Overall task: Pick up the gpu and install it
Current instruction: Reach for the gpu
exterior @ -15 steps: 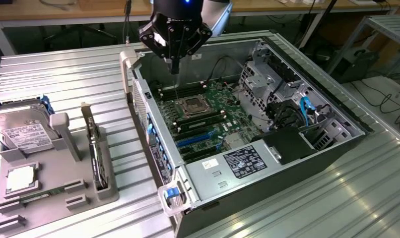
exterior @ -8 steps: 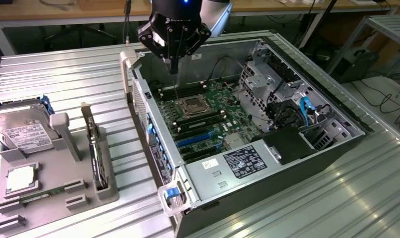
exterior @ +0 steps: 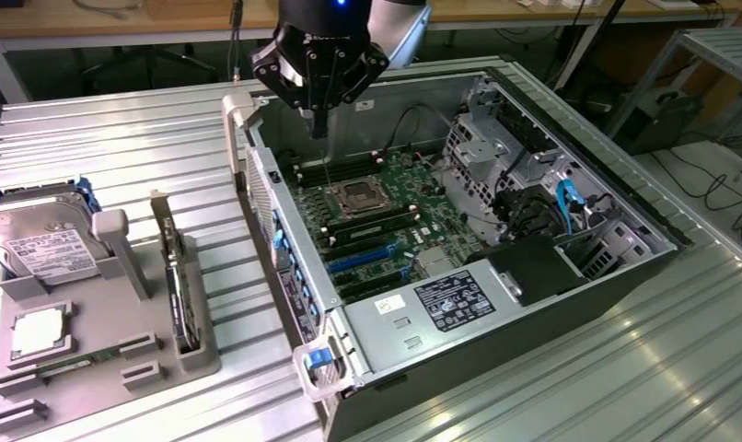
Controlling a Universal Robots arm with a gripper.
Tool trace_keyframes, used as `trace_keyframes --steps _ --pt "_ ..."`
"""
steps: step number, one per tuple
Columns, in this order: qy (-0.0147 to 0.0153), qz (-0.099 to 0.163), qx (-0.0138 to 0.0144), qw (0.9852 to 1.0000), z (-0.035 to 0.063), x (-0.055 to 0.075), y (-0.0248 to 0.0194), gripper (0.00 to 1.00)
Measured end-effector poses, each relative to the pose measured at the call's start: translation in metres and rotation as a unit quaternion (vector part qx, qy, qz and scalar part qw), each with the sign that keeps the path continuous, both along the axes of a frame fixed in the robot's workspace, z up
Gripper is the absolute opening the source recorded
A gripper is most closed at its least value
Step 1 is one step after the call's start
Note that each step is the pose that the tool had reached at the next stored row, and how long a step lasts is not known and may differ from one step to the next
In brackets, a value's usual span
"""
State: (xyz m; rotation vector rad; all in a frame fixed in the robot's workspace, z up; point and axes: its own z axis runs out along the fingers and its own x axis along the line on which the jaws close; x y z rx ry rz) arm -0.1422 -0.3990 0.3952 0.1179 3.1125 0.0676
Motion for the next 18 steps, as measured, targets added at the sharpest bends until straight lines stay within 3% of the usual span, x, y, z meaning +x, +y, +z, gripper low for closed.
trace_keyframes --steps 18 --pt "0.0 0.0 0.0 1.0 0.0 -0.0055 -0.0001 0.11"
